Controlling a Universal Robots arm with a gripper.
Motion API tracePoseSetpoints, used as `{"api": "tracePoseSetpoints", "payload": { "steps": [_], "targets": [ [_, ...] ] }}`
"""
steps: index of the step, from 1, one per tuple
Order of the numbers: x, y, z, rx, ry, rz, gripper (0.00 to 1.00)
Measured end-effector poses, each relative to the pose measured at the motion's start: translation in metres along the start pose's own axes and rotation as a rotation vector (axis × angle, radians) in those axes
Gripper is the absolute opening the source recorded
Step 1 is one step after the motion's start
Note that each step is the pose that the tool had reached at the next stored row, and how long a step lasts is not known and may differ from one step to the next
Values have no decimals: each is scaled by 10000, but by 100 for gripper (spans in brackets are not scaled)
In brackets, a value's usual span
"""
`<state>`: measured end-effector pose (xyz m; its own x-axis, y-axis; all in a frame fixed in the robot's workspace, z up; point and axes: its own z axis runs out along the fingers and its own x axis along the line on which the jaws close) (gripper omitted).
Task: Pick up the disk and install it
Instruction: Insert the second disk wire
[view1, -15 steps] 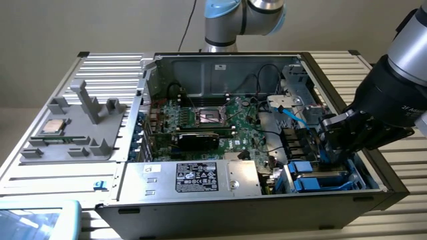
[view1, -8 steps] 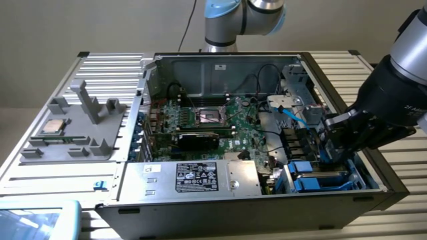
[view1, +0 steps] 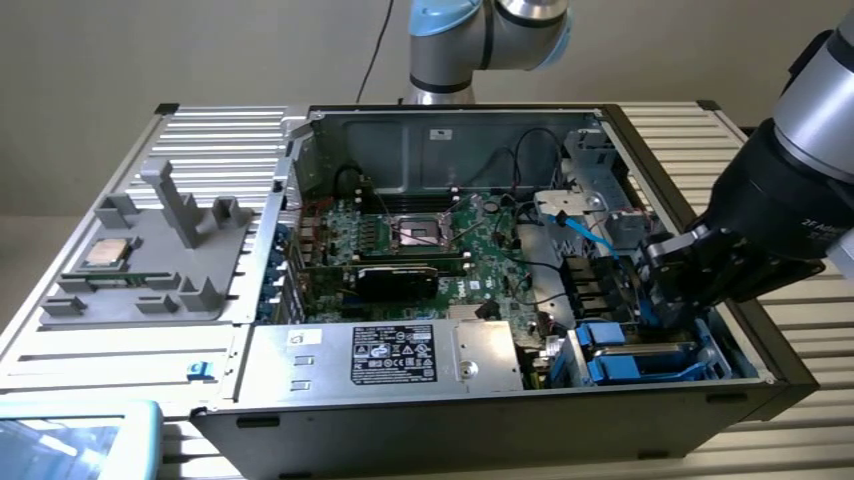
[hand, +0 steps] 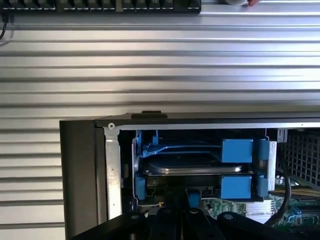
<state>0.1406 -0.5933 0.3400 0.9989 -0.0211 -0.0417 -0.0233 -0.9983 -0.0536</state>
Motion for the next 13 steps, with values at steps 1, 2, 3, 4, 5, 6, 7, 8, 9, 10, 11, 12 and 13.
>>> {"api": "tracePoseSetpoints", "payload": {
  "steps": [1,2,3,4,5,6,7,8,9,10,11,12,13],
  "targets": [
    [0,0,6,4,-1,-9,11],
    [0,0,8,9,-1,-18,11],
    [0,1,10,13,-2,-24,11],
    [0,1,13,19,-2,-29,11],
    [1,1,16,24,-3,-35,11],
    [1,1,21,30,-3,-38,11],
    [1,2,25,35,-3,-40,11],
    [1,2,27,38,-3,-42,11],
    [1,2,27,40,-3,-42,11],
    [1,2,28,43,-3,-42,11],
    [1,1,22,52,-4,-43,11],
    [0,0,-3,65,-3,-43,11],
    [-3,-4,-56,55,-3,-43,11]
  ]
}}
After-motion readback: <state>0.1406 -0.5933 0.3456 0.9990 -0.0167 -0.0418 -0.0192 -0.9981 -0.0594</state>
